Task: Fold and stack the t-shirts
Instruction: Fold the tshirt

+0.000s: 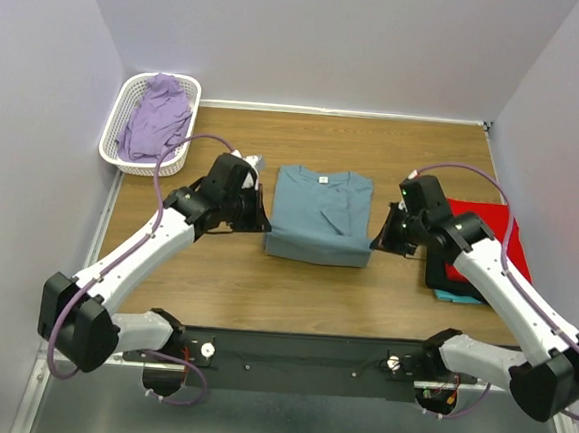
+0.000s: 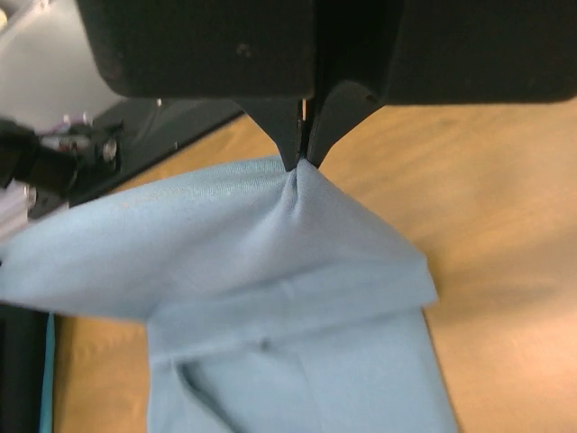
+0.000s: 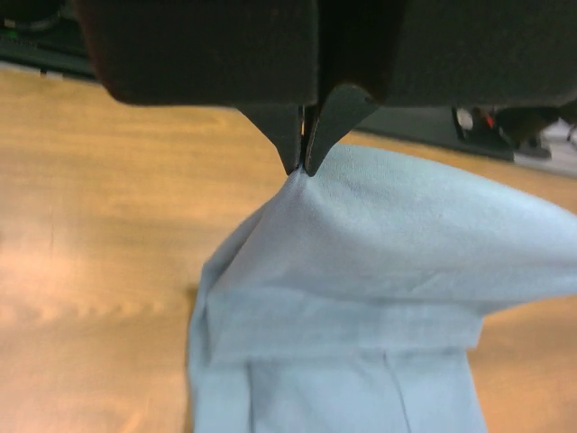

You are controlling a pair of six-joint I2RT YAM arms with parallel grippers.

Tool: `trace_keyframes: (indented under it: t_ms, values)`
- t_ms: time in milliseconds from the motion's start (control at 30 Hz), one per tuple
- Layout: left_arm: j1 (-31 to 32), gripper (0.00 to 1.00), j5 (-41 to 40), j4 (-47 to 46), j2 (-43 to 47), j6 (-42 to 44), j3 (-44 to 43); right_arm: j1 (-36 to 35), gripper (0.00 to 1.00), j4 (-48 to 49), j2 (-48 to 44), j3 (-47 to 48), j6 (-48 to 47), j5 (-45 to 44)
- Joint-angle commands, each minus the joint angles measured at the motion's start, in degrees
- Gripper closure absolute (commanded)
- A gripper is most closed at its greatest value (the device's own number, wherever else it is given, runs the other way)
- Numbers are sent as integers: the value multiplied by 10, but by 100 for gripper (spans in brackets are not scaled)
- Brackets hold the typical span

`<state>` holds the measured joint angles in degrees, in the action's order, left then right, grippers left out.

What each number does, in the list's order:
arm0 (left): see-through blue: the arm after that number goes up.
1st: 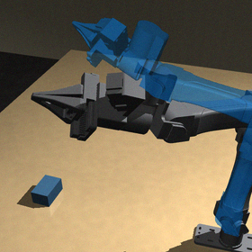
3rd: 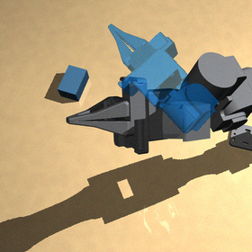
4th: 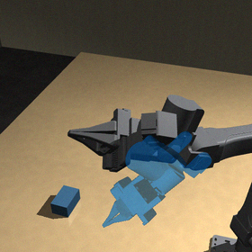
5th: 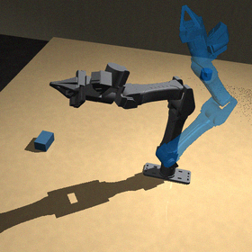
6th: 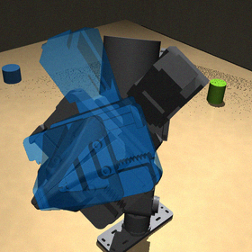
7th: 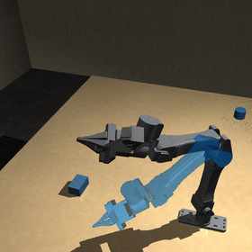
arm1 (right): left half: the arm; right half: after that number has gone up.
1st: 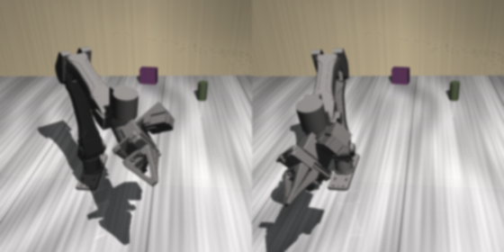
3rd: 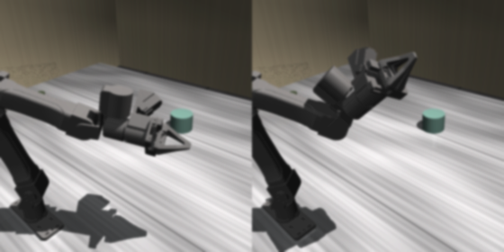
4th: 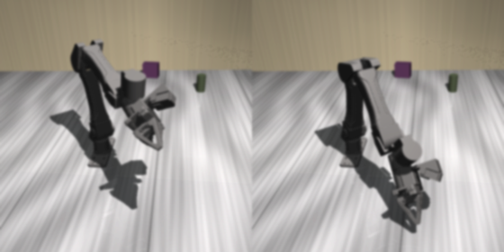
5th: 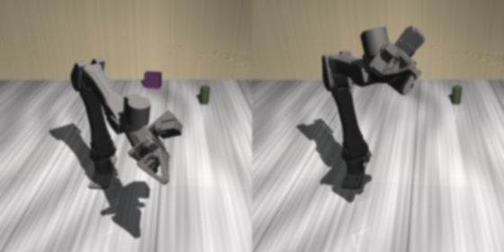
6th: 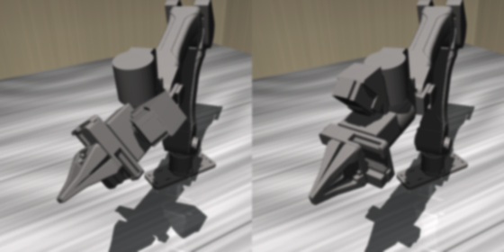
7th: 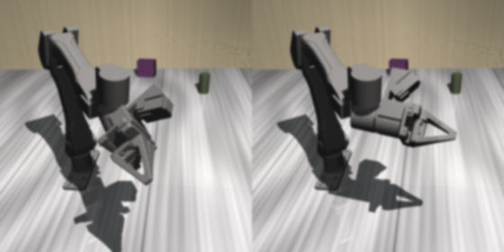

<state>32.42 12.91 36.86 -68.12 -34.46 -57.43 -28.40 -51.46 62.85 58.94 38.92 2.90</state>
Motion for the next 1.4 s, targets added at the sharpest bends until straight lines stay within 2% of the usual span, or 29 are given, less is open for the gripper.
trace_keyframes:
  t_ms: [0,367,667,1067,1133,1167,1200,1233,1300,1333,1367]
  values:
    - [-40,100,26,-57,-39,42,-53,0,100,66,44,43,-10,-74]
    - [-78,100,72,-124,-154,38,-124,32,100,159,161,97,1,-78]
    - [-99,100,87,-141,-278,29,-247,95,100,193,265,166,-24,-52]
    - [-135,100,104,-156,-583,4,-505,167,99,270,548,376,-87,18]
    - [-139,100,106,-152,-630,4,-540,172,94,270,598,405,-96,15]
    - [-141,95,112,-159,-641,5,-547,173,88,269,610,414,-97,15]
    - [-147,88,112,-166,-653,4,-550,177,72,269,619,426,-96,18]
    - [-150,78,110,-175,-655,3,-551,180,63,269,627,428,-97,18]
    - [-162,68,112,-188,-644,-2,-538,182,48,270,627,429,-102,9]
    - [-165,59,110,-201,-636,-3,-531,181,46,270,624,429,-107,3]
    - [-170,56,105,-205,-628,-3,-525,182,43,269,620,428,-110,-9]
